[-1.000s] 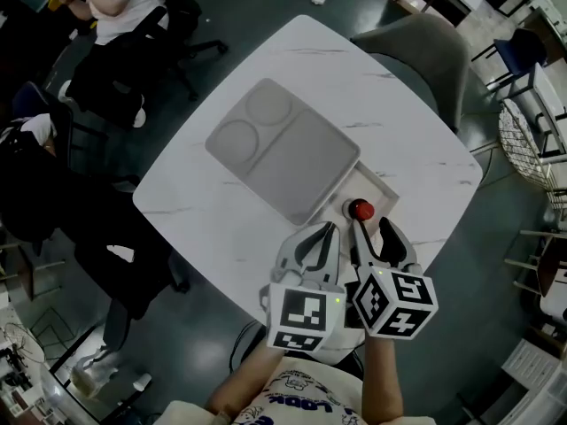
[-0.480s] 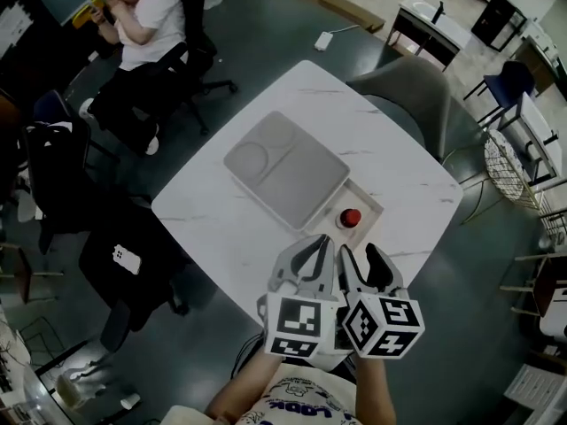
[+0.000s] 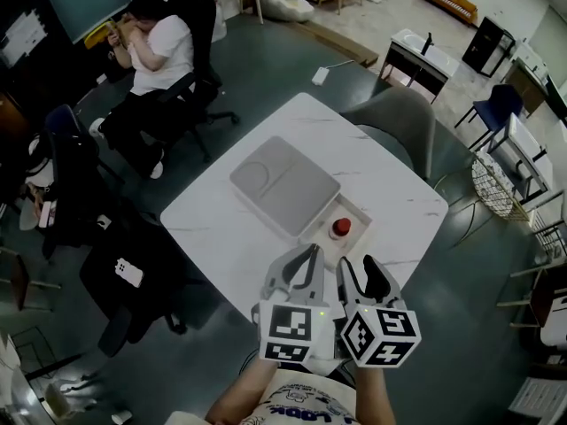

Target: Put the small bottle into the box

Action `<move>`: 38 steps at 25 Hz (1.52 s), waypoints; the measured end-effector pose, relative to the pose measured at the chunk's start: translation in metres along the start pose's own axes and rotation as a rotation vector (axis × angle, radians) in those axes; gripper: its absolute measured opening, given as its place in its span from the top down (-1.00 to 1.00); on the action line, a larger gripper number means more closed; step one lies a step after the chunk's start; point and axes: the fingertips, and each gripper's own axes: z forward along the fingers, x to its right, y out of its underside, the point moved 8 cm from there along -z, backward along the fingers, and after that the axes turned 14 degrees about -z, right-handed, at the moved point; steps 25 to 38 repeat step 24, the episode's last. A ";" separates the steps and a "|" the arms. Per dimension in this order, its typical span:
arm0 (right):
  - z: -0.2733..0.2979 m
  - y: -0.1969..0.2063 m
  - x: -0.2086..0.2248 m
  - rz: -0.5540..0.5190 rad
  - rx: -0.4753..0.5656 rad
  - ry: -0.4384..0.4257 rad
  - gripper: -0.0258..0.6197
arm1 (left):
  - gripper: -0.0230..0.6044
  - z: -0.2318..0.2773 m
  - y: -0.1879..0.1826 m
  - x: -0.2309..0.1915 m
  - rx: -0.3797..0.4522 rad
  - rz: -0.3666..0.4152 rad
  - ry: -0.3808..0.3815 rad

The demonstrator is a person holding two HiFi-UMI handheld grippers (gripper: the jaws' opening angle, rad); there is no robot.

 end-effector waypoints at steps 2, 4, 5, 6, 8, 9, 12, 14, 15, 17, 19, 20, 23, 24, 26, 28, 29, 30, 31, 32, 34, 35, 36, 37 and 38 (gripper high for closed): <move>-0.007 -0.002 -0.002 -0.011 0.011 -0.004 0.28 | 0.86 -0.006 -0.002 0.002 0.012 0.002 -0.004; -0.012 -0.003 -0.004 -0.018 0.020 -0.007 0.29 | 0.86 -0.011 -0.004 0.004 0.023 0.005 -0.008; -0.015 -0.004 -0.005 -0.021 0.024 -0.007 0.29 | 0.86 -0.013 -0.005 0.005 0.029 0.007 -0.009; -0.017 -0.005 -0.005 -0.023 0.028 -0.007 0.29 | 0.86 -0.015 -0.007 0.006 0.035 0.009 -0.009; -0.019 -0.006 -0.004 -0.029 0.034 -0.008 0.29 | 0.86 -0.016 -0.009 0.008 0.046 0.014 -0.009; -0.020 -0.006 -0.003 -0.032 0.037 -0.008 0.29 | 0.86 -0.017 -0.010 0.009 0.050 0.015 -0.010; -0.022 -0.005 -0.002 -0.037 0.042 -0.009 0.29 | 0.86 -0.018 -0.009 0.012 0.056 0.015 -0.012; -0.025 -0.004 -0.002 -0.040 0.042 -0.009 0.29 | 0.86 -0.020 -0.008 0.014 0.057 0.018 -0.012; -0.026 -0.005 -0.002 -0.040 0.043 -0.011 0.29 | 0.86 -0.022 -0.009 0.015 0.058 0.019 -0.012; -0.028 -0.007 -0.002 -0.043 0.044 -0.014 0.29 | 0.86 -0.023 -0.010 0.017 0.058 0.021 -0.012; -0.028 -0.007 -0.002 -0.046 0.046 -0.017 0.29 | 0.86 -0.024 -0.011 0.019 0.061 0.025 -0.012; -0.028 -0.007 -0.002 -0.048 0.046 -0.018 0.29 | 0.86 -0.024 -0.011 0.019 0.062 0.026 -0.012; -0.028 -0.008 -0.003 -0.053 0.046 -0.022 0.29 | 0.86 -0.025 -0.011 0.019 0.066 0.028 -0.012; -0.028 -0.008 -0.003 -0.054 0.046 -0.022 0.29 | 0.86 -0.025 -0.011 0.019 0.068 0.028 -0.012; -0.028 -0.008 -0.003 -0.054 0.046 -0.022 0.29 | 0.86 -0.025 -0.011 0.019 0.068 0.028 -0.012; -0.028 -0.008 -0.003 -0.054 0.046 -0.022 0.29 | 0.86 -0.025 -0.011 0.019 0.068 0.028 -0.012; -0.028 -0.008 -0.003 -0.054 0.046 -0.022 0.29 | 0.86 -0.025 -0.011 0.019 0.068 0.028 -0.012; -0.028 -0.008 -0.003 -0.054 0.046 -0.022 0.29 | 0.86 -0.025 -0.011 0.019 0.068 0.028 -0.012; -0.028 -0.008 -0.003 -0.054 0.046 -0.022 0.29 | 0.86 -0.025 -0.011 0.019 0.068 0.028 -0.012; -0.028 -0.008 -0.003 -0.054 0.046 -0.022 0.29 | 0.86 -0.025 -0.011 0.019 0.068 0.028 -0.012; -0.028 -0.008 -0.003 -0.054 0.046 -0.022 0.29 | 0.86 -0.025 -0.011 0.019 0.068 0.028 -0.012; -0.028 -0.008 -0.003 -0.054 0.046 -0.022 0.29 | 0.86 -0.025 -0.011 0.019 0.068 0.028 -0.012; -0.028 -0.008 -0.003 -0.054 0.046 -0.022 0.29 | 0.86 -0.025 -0.011 0.019 0.068 0.028 -0.012; -0.028 -0.008 -0.003 -0.054 0.046 -0.022 0.29 | 0.86 -0.025 -0.011 0.019 0.068 0.028 -0.012; -0.028 -0.008 -0.003 -0.054 0.046 -0.022 0.29 | 0.86 -0.025 -0.011 0.019 0.068 0.028 -0.012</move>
